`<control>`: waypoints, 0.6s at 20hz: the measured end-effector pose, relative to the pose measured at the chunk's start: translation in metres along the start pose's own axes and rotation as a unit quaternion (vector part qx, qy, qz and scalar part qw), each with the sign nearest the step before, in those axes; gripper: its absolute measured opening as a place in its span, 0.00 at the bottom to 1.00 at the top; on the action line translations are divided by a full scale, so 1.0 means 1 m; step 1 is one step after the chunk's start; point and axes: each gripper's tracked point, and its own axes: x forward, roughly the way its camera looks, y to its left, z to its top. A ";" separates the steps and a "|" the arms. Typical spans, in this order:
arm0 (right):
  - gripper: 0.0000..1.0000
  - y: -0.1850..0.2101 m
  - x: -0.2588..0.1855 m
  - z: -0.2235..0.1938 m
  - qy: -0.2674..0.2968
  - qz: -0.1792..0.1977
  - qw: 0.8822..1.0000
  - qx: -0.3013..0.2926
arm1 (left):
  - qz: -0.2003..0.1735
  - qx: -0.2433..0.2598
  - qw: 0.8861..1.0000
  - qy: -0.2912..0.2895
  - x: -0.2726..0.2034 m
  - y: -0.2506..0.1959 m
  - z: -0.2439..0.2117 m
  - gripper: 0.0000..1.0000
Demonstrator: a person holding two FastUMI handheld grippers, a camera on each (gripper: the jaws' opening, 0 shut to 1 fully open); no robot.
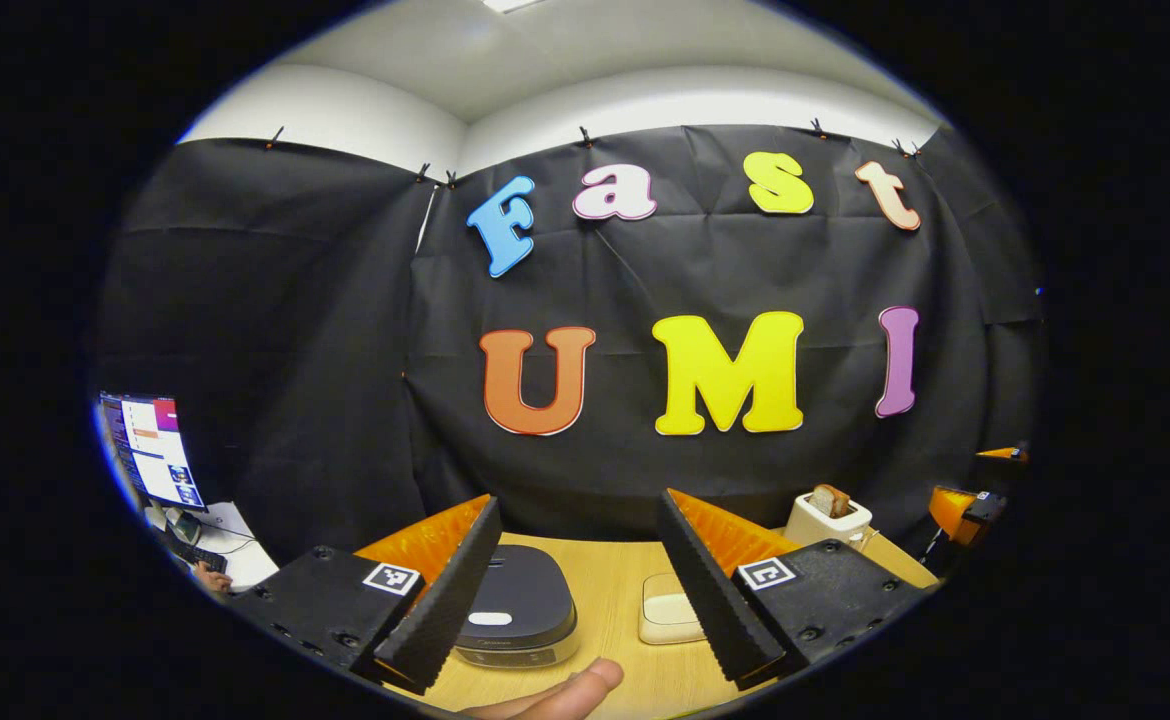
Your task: Close the left gripper, press the button to open the rice cooker; take a wooden spoon from the chopstick holder with the right hand, scoop a spoonful of rice and pour it into the rice cooker, then put the wooden spoon back into the chopstick holder.
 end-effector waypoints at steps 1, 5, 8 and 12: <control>0.96 0.005 0.001 0.000 0.002 0.000 1.000 0.002 | -0.002 -0.002 1.000 0.009 0.003 0.002 -0.007 0.99; 0.96 0.020 0.009 0.000 0.012 -0.001 1.000 -0.005 | -0.013 -0.007 1.000 0.026 0.012 0.006 -0.023 0.99; 0.95 0.029 0.012 -0.002 0.019 0.001 1.000 -0.005 | -0.010 -0.001 1.000 0.022 0.020 0.015 -0.025 0.99; 0.95 0.038 0.016 -0.008 0.032 0.006 0.999 0.000 | -0.017 -0.033 0.998 0.046 0.029 0.020 -0.038 0.99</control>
